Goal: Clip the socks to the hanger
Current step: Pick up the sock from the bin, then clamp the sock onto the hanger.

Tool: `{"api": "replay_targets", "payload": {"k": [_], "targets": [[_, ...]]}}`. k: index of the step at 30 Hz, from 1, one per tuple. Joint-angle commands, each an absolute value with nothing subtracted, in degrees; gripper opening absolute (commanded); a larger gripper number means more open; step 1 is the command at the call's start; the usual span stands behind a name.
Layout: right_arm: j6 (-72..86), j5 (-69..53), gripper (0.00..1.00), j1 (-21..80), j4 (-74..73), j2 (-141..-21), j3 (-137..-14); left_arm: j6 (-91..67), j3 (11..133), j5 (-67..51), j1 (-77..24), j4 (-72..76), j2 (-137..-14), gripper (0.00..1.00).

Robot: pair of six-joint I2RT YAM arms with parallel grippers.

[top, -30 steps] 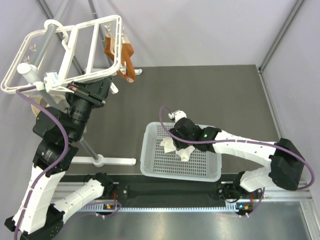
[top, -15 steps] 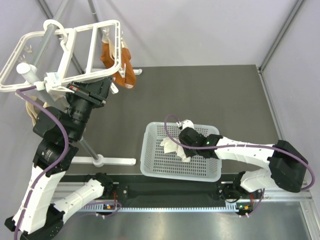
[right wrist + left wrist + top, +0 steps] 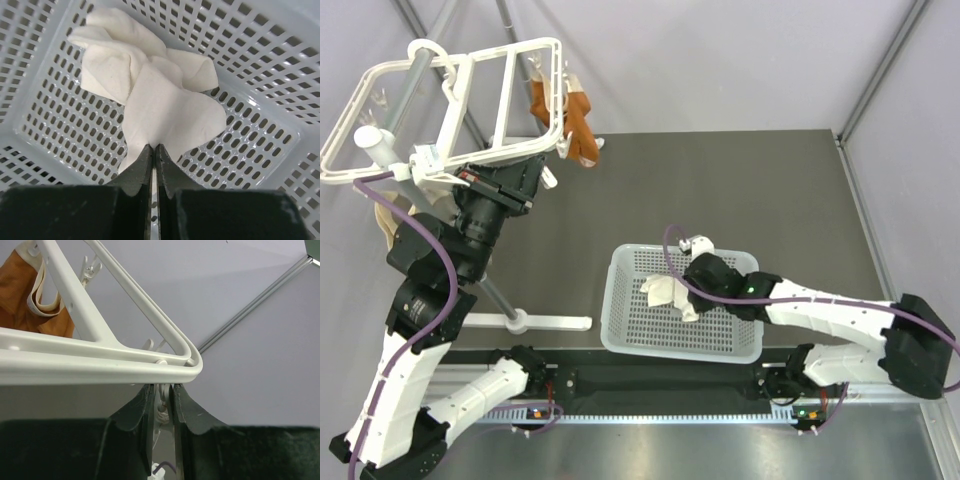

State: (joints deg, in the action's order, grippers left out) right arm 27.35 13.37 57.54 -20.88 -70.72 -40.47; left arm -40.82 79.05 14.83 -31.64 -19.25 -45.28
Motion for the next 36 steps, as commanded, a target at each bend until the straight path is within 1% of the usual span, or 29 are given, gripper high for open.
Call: {"api": "replay_targets", "payload": {"k": [1,7,10,14,17,23,25,31,36], "targets": [[27.9,15.8,0.0,58.4,-21.3,-64.0,-41.6,-41.3,79.5,14.1,-31.7,-18.7,-45.6,0.0],[25.7,15.7,0.0,58.4,-24.9,-54.5,-45.5,-41.8,79.3,13.9,-31.7,-18.2,-45.6,0.0],[24.4,12.4,0.0,58.3,-23.5,-51.8,-49.2,-42.7,79.1,13.4,-31.7,-17.8,-45.7,0.0],[23.4,4.1,0.0,58.3,-17.9,-51.2,-53.9,-43.5,78.9,12.9,-31.8,-17.6,-45.6,0.0],[23.2,0.3,0.0,58.3,-12.5,-53.7,-58.9,-44.2,78.6,12.9,-31.8,-17.2,-45.2,0.0],[26.6,-6.6,0.0,58.4,-4.1,-64.7,-72.5,-45.6,78.0,13.3,-31.7,-16.6,-45.0,0.0],[29.0,-6.9,0.0,58.4,-1.9,-68.5,-76.8,-46.1,77.8,13.3,-31.7,-16.4,-44.9,0.0],[33.7,-6.8,0.0,58.4,2.8,-75.1,-83.7,-46.8,77.2,14.1,-31.8,-16.3,-44.8,0.0],[35.7,-9.8,0.0,58.7,4.7,-78.7,-87.0,-46.6,76.9,14.2,-31.7,-16.0,-44.8,0.0]]}}
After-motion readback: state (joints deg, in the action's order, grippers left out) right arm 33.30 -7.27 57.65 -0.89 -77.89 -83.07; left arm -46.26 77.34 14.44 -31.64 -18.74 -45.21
